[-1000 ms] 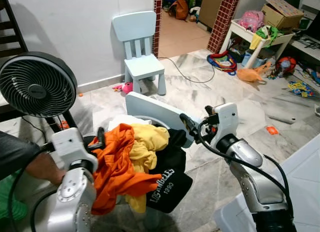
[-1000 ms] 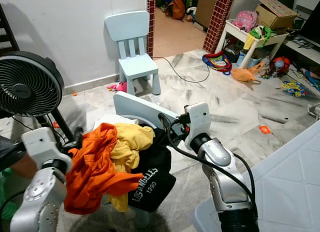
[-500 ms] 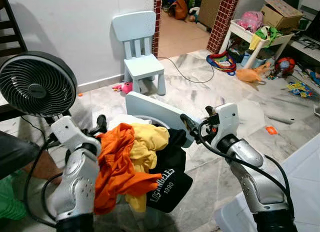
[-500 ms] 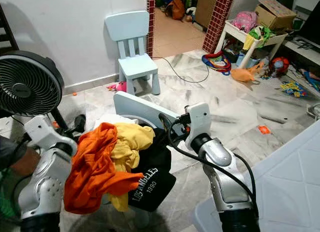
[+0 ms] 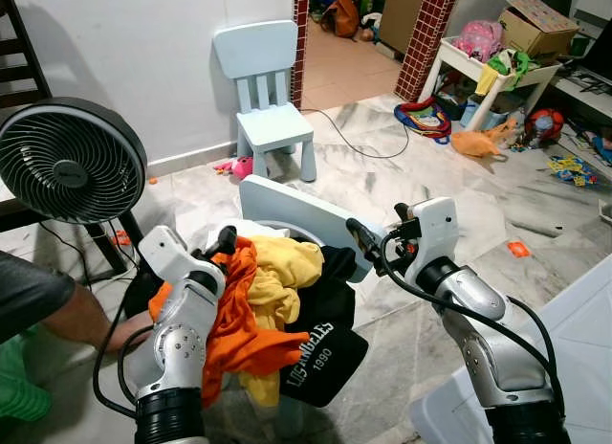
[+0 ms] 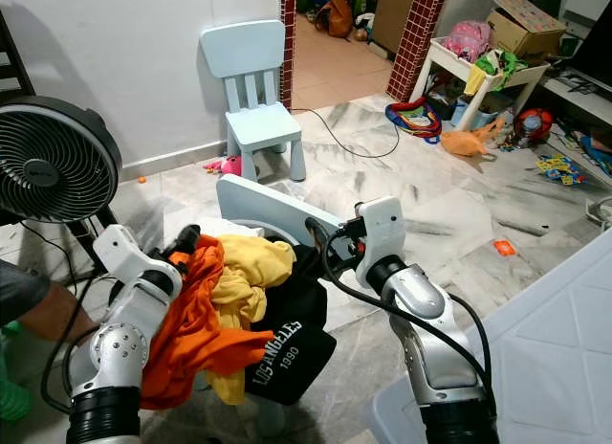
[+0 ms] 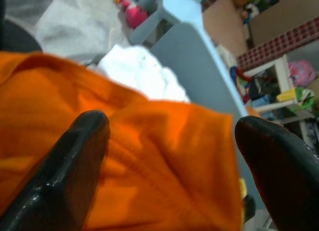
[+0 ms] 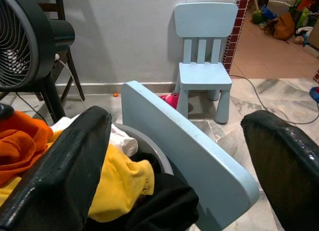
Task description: Hang hanger
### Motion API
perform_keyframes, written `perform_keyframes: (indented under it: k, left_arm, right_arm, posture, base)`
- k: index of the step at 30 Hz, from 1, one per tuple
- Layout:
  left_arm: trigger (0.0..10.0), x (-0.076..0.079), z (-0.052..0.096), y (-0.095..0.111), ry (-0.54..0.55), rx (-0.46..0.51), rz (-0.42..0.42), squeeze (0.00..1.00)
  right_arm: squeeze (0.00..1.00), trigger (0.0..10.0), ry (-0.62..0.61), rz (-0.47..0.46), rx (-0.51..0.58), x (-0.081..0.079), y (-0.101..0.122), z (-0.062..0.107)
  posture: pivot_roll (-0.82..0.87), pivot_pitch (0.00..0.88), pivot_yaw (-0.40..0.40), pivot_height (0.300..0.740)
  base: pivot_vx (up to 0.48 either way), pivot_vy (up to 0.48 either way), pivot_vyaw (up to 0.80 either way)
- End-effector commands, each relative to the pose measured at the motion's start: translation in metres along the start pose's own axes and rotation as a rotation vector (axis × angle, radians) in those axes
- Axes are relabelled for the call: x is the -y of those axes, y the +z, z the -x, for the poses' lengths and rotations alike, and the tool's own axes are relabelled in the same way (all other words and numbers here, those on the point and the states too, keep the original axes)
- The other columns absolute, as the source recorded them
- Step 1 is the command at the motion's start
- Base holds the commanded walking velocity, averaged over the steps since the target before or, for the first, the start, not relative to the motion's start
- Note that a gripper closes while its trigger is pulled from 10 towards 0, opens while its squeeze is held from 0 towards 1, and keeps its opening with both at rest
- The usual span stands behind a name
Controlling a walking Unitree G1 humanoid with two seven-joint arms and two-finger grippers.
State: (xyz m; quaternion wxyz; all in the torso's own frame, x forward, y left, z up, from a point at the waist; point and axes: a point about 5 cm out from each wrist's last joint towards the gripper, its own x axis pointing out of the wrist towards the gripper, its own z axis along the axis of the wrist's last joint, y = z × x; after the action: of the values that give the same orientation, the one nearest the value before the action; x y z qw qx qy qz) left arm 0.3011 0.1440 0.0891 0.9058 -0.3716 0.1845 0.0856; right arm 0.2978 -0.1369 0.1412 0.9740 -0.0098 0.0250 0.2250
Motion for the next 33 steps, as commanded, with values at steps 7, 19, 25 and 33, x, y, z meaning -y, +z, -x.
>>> perform_keyframes:
  k: [7, 19, 25, 33]
  left_arm:
    - [10.0, -0.004, 0.018, -0.017, 0.064, 0.005, 0.072, 0.00]
    - [10.0, -0.012, 0.031, -0.023, 0.128, 0.014, 0.183, 0.00]
    - [10.0, -0.005, 0.023, -0.034, 0.117, -0.079, 0.186, 0.00]
    - [8.6, -0.007, 0.016, -0.037, 0.143, -0.115, 0.221, 0.00]
  right_arm:
    - [0.00, 10.0, -0.002, 0.014, 0.009, 0.000, 0.004, 0.000]
    - [0.00, 10.0, 0.008, 0.012, 0.014, -0.002, 0.005, -0.003]
    - [0.00, 10.0, 0.005, 0.016, 0.016, 0.000, 0.006, -0.002]
    - [0.00, 10.0, 0.002, 0.019, 0.015, 0.001, 0.006, -0.001]
  posture:
    - [-0.11, 0.088, -0.067, 0.740]
    - [-0.09, 0.081, -0.074, 0.740]
    - [-0.11, 0.079, -0.069, 0.740]
    - [-0.11, 0.083, -0.068, 0.740]
  base:
    - [0.000, 0.000, 0.00]
    - [0.000, 0.000, 0.00]
    - [0.000, 0.000, 0.00]
    - [0.000, 0.000, 0.00]
